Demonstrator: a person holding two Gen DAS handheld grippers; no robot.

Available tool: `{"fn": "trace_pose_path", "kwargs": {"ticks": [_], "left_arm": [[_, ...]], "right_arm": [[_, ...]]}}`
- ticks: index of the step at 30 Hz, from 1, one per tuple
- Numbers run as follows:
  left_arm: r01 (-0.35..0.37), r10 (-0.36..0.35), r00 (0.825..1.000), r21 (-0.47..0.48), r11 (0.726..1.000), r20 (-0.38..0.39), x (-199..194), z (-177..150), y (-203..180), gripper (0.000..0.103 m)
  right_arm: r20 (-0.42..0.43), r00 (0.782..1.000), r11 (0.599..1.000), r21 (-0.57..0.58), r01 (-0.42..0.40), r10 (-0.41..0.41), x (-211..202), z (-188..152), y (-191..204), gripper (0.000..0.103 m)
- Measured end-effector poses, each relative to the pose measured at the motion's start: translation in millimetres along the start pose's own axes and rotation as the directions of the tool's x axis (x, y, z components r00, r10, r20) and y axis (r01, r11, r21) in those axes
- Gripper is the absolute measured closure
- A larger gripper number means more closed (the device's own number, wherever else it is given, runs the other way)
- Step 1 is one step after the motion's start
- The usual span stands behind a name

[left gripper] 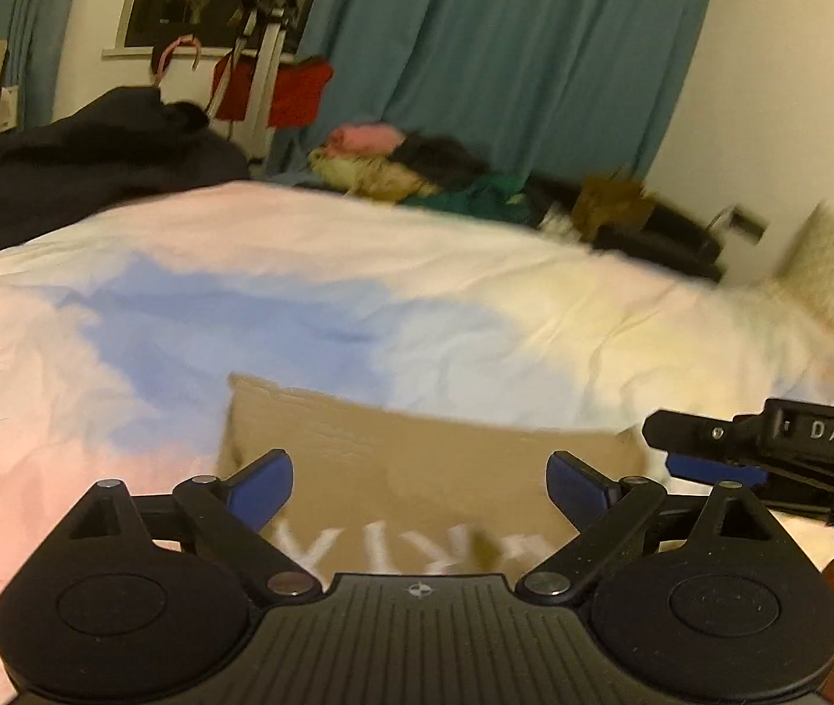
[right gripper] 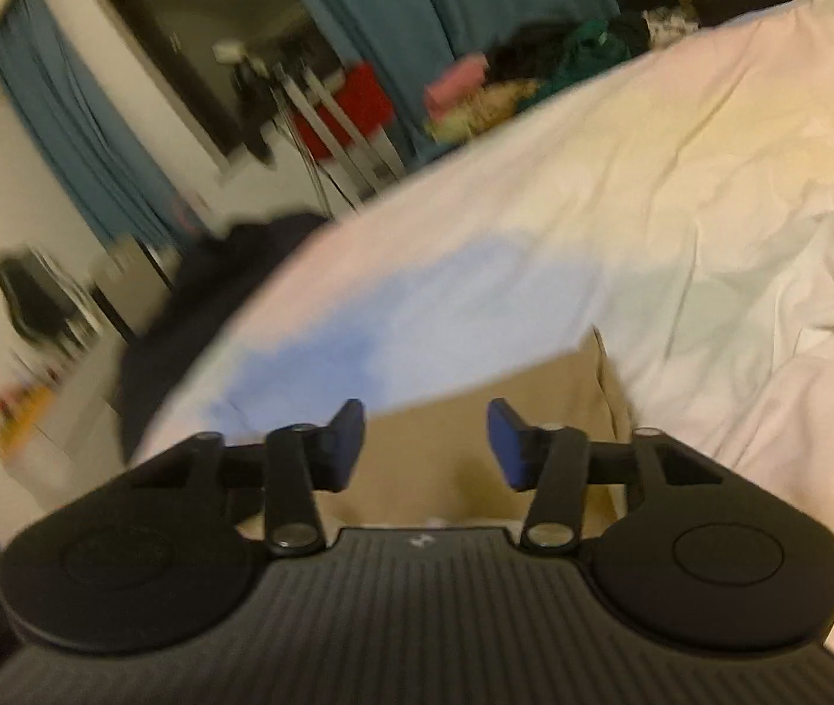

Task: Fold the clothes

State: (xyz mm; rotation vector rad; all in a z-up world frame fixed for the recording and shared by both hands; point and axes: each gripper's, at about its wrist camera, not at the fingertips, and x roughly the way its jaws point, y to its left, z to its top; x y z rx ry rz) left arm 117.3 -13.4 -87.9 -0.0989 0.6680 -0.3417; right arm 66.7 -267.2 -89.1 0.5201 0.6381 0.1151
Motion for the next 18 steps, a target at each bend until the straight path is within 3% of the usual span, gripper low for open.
{"fn": "trace_pose_path", "kwargs": {"ticks": [3,6,11,18], "left_arm": [[-0.021,0.021,0.999,0.001,1.0,-0.041,18.8,-6.2,11.4,0.011],[-0.044,0.046,0.997,0.033,0.998,-0.055,27.4,-11.2,13.2,0.012],[-0.057,0.06,0.996,0.055,0.997,-0.058,22.9,-17.3,12.8,0.012],[-0.058,0.062,0.997,0.105,0.993,-0.038,-29.7,-31.9,-5.6,0.012]], "right_arm": [[-0.048,0.991,0.989,-0.092,0.117,-0.122,30.4,-9.7,1.0,0.056],[-0.072,0.979,0.969,-0.172,0.176,-0.19,53.7,-21.0,1.2,0.057],[-0.065,0.98,0.972,-0.157,0.175,-0.187,36.7,-20.5,2.0,0.058],[-0.009,0.989,0.968,-0.202,0.146,-0.151,-29.3,-32.5,29.6,0.059]]}}
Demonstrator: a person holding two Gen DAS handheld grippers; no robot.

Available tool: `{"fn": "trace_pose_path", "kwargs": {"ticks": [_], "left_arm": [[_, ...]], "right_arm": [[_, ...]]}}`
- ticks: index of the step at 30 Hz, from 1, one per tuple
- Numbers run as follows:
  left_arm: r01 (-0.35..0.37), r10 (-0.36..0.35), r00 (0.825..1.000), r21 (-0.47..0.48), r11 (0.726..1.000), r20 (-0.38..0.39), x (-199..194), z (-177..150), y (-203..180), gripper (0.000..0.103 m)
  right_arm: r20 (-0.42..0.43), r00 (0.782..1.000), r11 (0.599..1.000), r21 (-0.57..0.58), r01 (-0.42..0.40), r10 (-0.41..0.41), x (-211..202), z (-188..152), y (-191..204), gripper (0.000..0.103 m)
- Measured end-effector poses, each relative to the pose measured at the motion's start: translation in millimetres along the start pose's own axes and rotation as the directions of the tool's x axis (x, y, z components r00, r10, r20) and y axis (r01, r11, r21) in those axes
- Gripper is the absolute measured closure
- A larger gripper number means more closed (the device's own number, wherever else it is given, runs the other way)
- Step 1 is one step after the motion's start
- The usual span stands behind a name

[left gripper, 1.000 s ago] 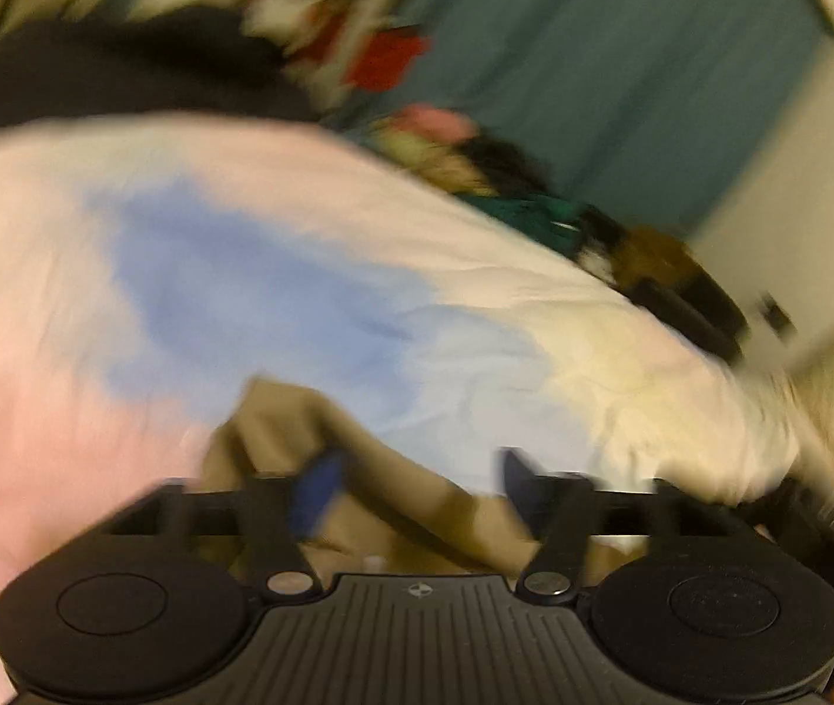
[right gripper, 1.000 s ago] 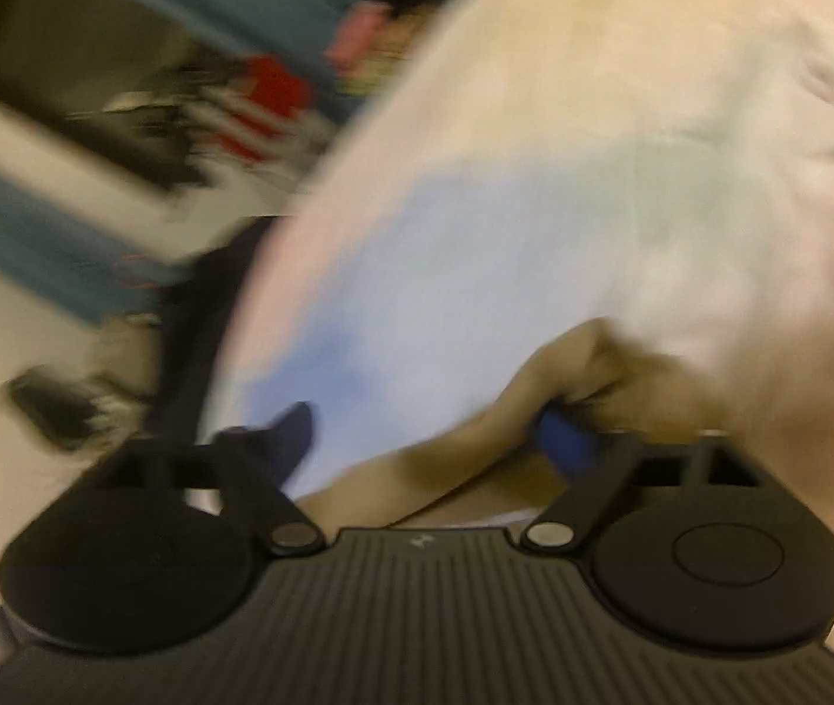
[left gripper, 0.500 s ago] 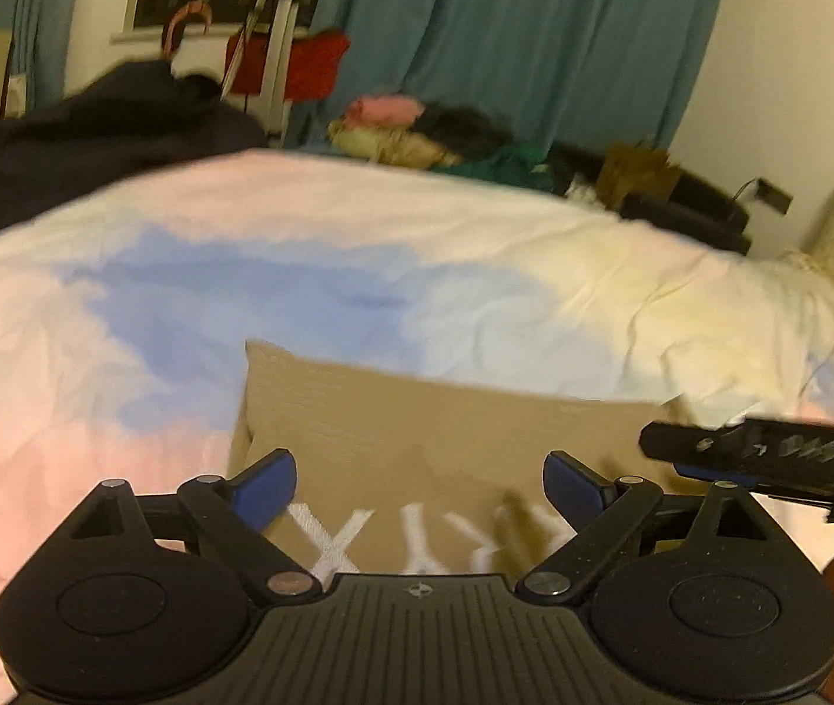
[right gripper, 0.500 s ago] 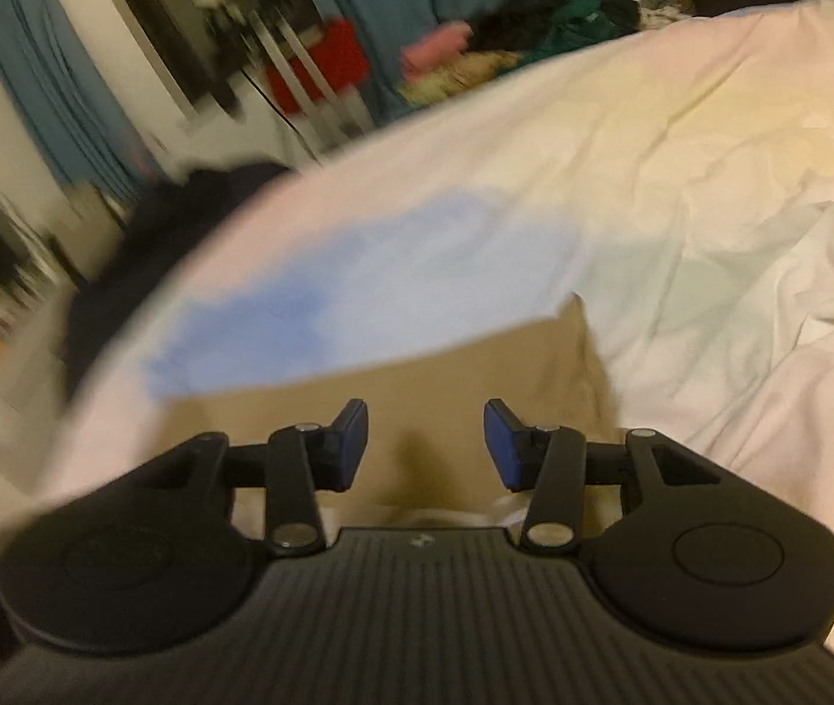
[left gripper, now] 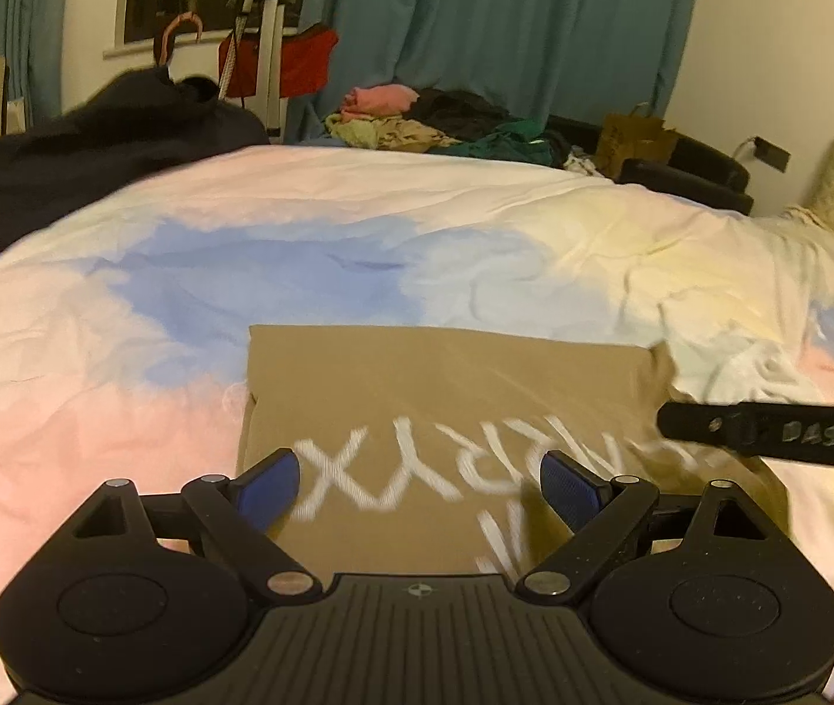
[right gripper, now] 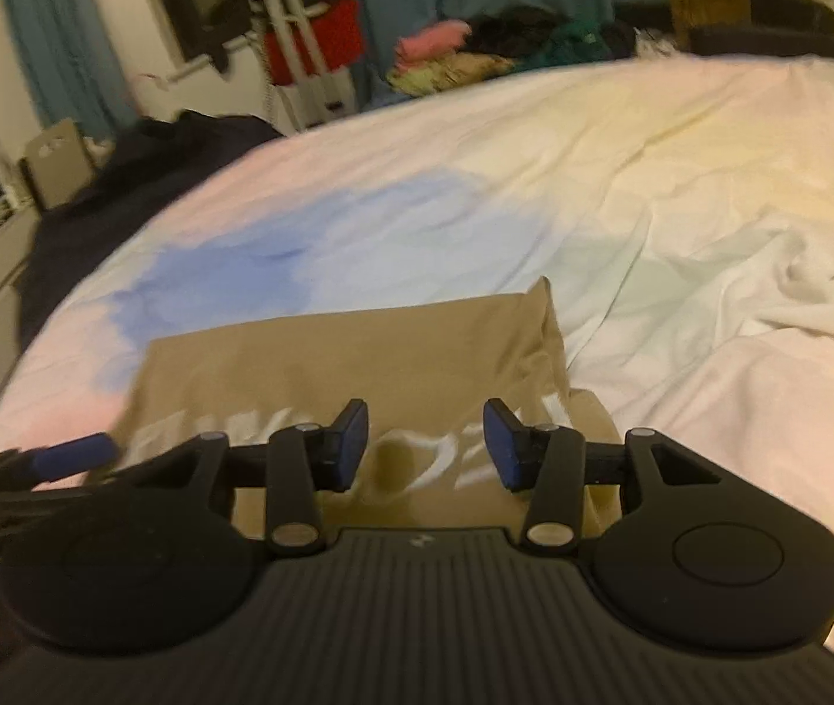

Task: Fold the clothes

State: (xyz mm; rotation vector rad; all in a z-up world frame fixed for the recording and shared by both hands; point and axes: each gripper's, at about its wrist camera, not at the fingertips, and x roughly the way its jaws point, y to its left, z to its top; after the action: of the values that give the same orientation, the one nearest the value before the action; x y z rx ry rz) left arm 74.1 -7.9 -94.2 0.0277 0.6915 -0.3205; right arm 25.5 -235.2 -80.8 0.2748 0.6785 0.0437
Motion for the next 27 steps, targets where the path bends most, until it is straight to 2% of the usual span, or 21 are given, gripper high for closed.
{"fn": "trace_pose_path", "kwargs": {"ticks": [3,5,8,11,14,15,16,19,21,23,27], "left_arm": [[-0.008,0.008,1.0,0.004,1.0,-0.029,-9.9,-11.0,-2.6,0.012],[-0.028,0.028,0.997,0.001,1.0,-0.072,-4.9,-17.4,-2.6,0.012],[-0.018,0.015,0.996,-0.026,1.0,-0.091,-3.3,-17.3,-0.1,0.012],[0.041,-0.048,0.996,-0.094,0.995,-0.07,-16.4,-9.9,10.5,0.012],[0.133,-0.144,0.989,-0.23,0.964,-0.03,-41.0,-1.2,32.3,0.012],[0.176,-0.187,0.982,-0.278,0.944,-0.012,-50.0,0.1,40.3,0.012],[0.229,-0.24,0.971,-0.337,0.913,0.009,-59.4,-1.0,49.6,0.01],[0.349,-0.377,0.925,-0.486,0.801,0.042,-69.8,-18.6,73.5,0.009],[0.367,-0.444,0.896,-0.589,0.72,0.016,-61.9,-32.7,85.7,0.009],[0.364,-0.505,0.863,-0.692,0.623,-0.001,-46.1,-46.7,97.0,0.009],[0.321,-0.509,0.861,-0.786,0.528,0.01,-14.2,-55.4,106.9,0.009]], "right_arm": [[-0.001,1.0,1.0,-0.013,0.002,-0.002,-19.0,-13.4,3.7,0.065],[-0.058,0.998,1.0,-0.001,0.011,-0.011,-11.8,-24.0,1.7,0.068],[-0.135,0.99,0.999,0.011,0.033,-0.031,9.1,-34.9,-1.1,0.072],[-0.147,0.989,0.999,0.036,0.036,-0.031,15.5,-36.5,-3.6,0.073],[-0.141,0.99,0.997,0.068,0.025,-0.015,11.4,-37.0,-7.2,0.073],[-0.14,0.99,0.997,0.075,0.023,-0.013,11.3,-37.2,-7.7,0.073],[-0.139,0.99,0.996,0.083,0.022,-0.01,11.1,-37.3,-8.2,0.073],[-0.14,0.99,0.993,0.115,0.021,-0.005,11.4,-35.8,-11.4,0.073],[-0.141,0.99,0.991,0.132,0.022,-0.003,11.7,-35.5,-12.6,0.073],[-0.139,0.99,0.99,0.141,0.021,-0.001,10.9,-35.8,-13.6,0.073],[-0.135,0.991,0.987,0.157,0.018,0.003,9.9,-35.9,-14.6,0.073]]}}
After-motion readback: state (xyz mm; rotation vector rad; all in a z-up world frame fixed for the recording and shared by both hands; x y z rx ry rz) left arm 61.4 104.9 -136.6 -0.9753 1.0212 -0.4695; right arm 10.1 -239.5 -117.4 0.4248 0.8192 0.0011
